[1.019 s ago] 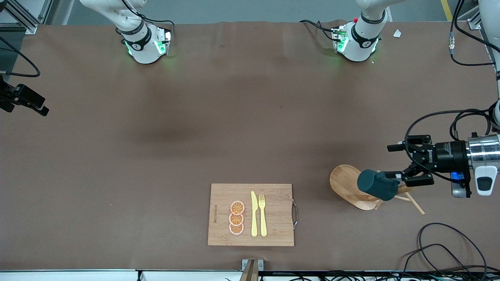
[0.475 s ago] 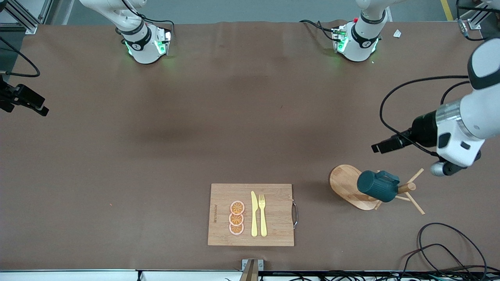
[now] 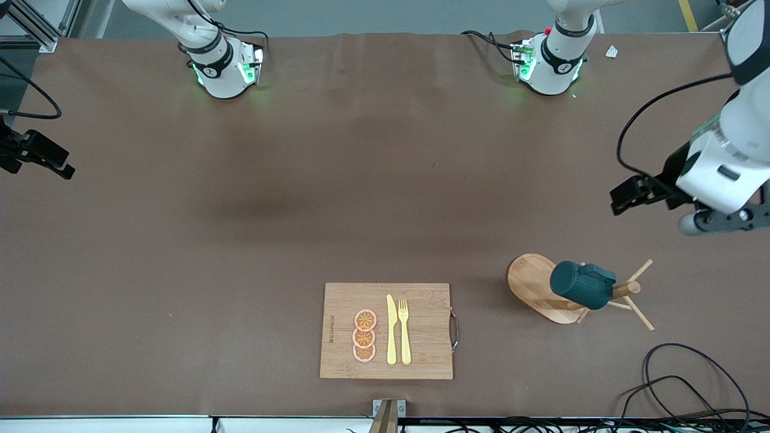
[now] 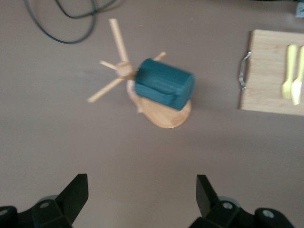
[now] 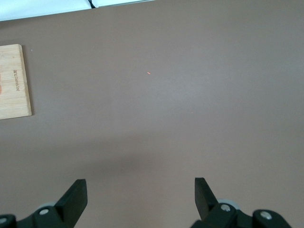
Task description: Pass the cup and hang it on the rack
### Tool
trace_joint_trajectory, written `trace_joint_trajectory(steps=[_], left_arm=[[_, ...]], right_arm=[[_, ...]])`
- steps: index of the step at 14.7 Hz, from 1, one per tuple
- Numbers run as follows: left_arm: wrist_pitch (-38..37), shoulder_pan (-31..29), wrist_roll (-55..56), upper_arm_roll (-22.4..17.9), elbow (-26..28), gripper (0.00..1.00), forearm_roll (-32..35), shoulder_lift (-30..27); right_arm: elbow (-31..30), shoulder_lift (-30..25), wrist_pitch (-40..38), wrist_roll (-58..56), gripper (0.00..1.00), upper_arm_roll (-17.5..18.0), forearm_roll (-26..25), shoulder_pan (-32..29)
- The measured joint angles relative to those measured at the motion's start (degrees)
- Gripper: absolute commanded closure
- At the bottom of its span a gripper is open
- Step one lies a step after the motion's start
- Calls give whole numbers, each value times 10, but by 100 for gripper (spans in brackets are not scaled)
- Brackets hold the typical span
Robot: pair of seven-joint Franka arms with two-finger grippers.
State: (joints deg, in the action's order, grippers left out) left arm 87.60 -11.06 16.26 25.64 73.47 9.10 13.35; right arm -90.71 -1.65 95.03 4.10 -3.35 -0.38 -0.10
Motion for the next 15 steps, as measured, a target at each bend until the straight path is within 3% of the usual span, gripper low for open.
trace_joint_trajectory(steps=[3, 6, 11, 15], left_arm=[[-44, 71, -77, -105, 22, 0, -5, -59], [-58, 98, -131, -168, 56, 0, -29, -102], [-58, 125, -141, -220, 115, 0, -64, -146], [-58, 135, -140, -228, 144, 0, -66, -168]], right_arm=[[0, 0, 2, 0, 0, 0, 0, 0], [0, 0, 2, 0, 0, 0, 0, 0], [0, 0, 3, 0, 0, 0, 0, 0], [0, 0, 3, 0, 0, 0, 0, 0]])
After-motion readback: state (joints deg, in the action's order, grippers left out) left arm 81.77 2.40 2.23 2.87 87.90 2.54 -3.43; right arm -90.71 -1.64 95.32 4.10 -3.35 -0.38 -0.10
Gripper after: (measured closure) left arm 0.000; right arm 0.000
